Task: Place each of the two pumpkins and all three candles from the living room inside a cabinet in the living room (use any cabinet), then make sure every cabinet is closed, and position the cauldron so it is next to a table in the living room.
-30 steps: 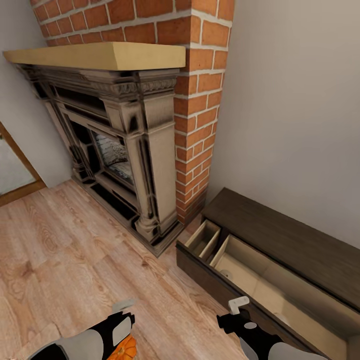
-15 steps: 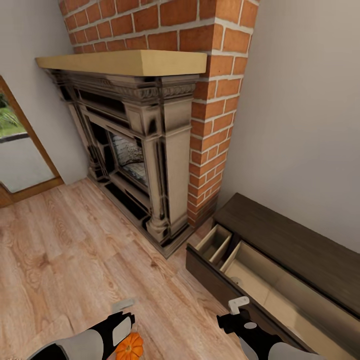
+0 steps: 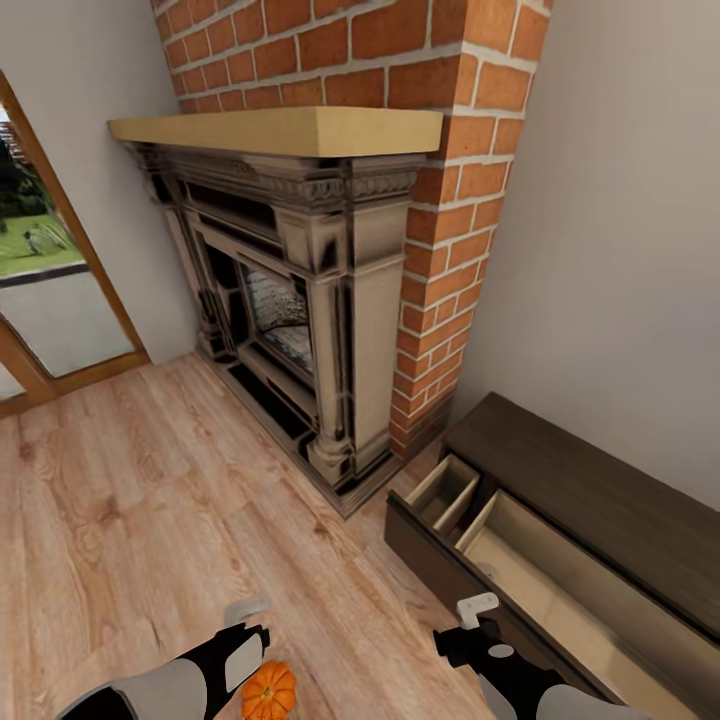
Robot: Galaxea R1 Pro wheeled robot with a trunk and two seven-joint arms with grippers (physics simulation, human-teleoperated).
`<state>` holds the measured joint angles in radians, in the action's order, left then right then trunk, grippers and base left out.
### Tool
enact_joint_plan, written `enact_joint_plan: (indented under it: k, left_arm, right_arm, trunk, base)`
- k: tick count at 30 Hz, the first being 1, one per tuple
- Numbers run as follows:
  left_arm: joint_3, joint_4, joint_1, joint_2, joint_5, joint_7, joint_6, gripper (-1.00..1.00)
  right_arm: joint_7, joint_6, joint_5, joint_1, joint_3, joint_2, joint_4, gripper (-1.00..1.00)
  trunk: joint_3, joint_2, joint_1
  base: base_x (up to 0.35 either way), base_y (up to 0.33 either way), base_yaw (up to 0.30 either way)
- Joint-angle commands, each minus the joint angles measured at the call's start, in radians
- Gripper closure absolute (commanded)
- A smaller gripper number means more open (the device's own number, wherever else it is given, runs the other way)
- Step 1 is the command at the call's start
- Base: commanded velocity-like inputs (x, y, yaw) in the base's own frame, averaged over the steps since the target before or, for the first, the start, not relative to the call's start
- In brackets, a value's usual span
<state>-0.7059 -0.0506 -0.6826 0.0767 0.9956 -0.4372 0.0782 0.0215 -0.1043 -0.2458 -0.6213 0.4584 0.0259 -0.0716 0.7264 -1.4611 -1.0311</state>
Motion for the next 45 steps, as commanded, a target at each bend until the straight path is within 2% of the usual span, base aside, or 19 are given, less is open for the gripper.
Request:
enact_joint_plan:
  k: [1, 17, 45]
  left_arm:
    - [0.000, 0.000, 0.000, 0.000, 0.000, 0.000, 0.000, -1.00]
    - [0.000, 0.000, 0.000, 0.000, 0.000, 0.000, 0.000, -1.00]
    - [0.004, -0.006, 0.000, 0.003, 0.007, 0.001, 0.001, -1.00]
  right_arm:
    - [0.000, -0.001, 0.000, 0.000, 0.000, 0.000, 0.000, -1.00]
    - [0.000, -0.076, 0.003, 0.018, 0.000, 0.000, 0.001, -1.00]
    - [0.000, -0.086, 0.002, 0.018, 0.000, 0.000, 0.001, -1.00]
  trunk:
    - [0.000, 0.000, 0.000]
    - [-0.011, 0.000, 0.000]
    - [-0.043, 0.000, 0.000]
  base:
    - [0.000, 0.000, 0.261]
    - [0.000, 0.000, 0.276]
    - [0.000, 0.000, 0.221]
